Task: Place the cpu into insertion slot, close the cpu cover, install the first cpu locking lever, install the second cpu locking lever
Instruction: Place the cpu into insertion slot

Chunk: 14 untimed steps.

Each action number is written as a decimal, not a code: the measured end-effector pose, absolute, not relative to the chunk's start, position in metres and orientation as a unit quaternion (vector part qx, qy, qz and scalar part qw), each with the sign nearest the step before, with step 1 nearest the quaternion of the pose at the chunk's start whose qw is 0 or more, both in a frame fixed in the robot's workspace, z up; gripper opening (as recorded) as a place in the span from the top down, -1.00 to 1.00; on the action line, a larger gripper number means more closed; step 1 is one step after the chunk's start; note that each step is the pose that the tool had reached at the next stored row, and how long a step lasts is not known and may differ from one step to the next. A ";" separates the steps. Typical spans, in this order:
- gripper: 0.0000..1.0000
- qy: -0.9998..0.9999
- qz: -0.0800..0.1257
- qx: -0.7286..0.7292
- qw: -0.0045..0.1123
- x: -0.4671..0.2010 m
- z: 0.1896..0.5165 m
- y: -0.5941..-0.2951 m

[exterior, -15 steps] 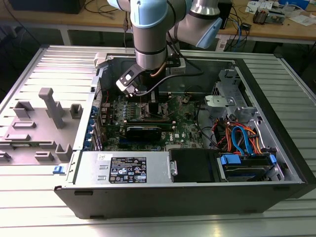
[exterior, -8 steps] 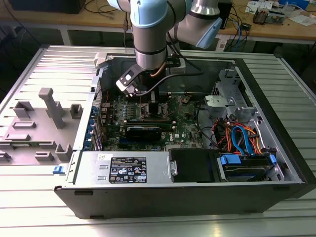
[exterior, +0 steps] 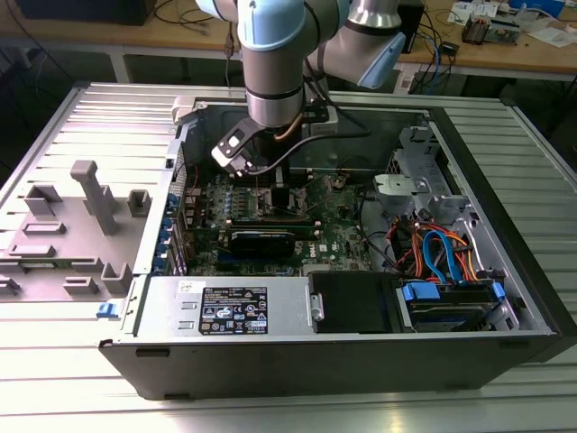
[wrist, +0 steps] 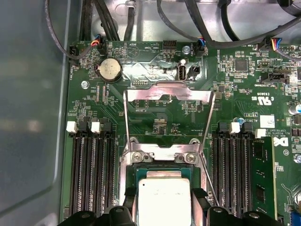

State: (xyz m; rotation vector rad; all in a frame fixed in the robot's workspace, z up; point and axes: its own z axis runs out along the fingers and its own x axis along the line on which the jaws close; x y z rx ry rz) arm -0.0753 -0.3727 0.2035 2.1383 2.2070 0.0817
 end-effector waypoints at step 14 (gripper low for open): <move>-0.09 0.707 0.026 0.706 0.034 -0.076 0.200 -0.373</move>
